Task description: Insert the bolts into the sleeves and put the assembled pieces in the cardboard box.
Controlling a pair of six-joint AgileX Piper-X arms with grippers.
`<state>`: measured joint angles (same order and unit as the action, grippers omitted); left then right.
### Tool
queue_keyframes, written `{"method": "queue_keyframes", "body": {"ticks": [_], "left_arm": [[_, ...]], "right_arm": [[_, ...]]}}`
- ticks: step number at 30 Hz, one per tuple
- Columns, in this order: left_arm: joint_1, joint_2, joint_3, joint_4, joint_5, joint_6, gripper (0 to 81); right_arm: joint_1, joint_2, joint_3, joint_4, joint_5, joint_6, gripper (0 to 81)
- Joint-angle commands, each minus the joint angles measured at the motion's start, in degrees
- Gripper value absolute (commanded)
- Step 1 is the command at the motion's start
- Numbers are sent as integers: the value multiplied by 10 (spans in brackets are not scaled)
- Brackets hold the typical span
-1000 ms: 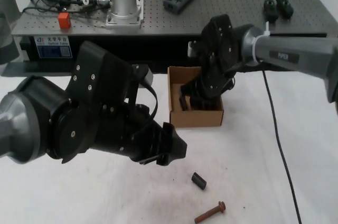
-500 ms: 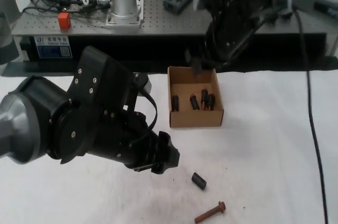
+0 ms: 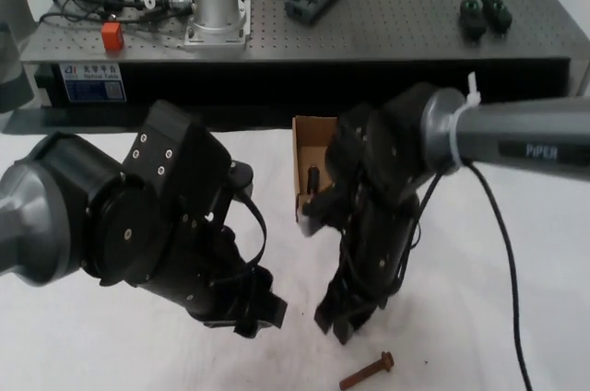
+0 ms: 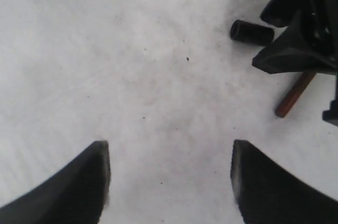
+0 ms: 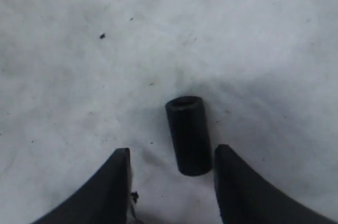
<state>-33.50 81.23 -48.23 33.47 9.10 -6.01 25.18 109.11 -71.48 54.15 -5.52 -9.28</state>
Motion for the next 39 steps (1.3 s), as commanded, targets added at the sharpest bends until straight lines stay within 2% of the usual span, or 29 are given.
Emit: {"method": "queue_keyframes", "body": {"ticks": [1, 4, 9, 19, 21, 22, 25, 31, 35, 39], "left_arm": [[1, -1, -2, 6, -10, 7, 474], [1, -1, -2, 8, -10, 9, 474], [1, -1, -2, 8, -10, 9, 474], [1, -1, -2, 30, -5, 29, 474], [1, -1, -2, 33, 27, 36, 474], [1, -1, -2, 33, 47, 38, 474], [-12, -1, -2, 26, 60, 43, 474], [-74, 12, -22, -36, 52, 51, 452], [-101, 76, -93, -26, 57, 87, 370], [-119, 165, -195, 36, 56, 137, 371]], "right_arm": [[18, -5, 21, -19, 43, -10, 354], [24, -5, 38, -57, 76, -9, 354], [25, -5, 44, -87, 89, -9, 333], [25, -5, 44, -102, 92, -13, 97], [19, -5, 44, -112, 92, -16, 16], [14, -7, 44, -116, 92, -18, 7], [-9, -27, 44, -120, 72, -15, 7], [-92, -152, 93, -115, 11, 13, 7], [-150, -261, 163, -112, -21, 33, 7], [-195, -365, 235, -112, -35, 46, 7]]}}
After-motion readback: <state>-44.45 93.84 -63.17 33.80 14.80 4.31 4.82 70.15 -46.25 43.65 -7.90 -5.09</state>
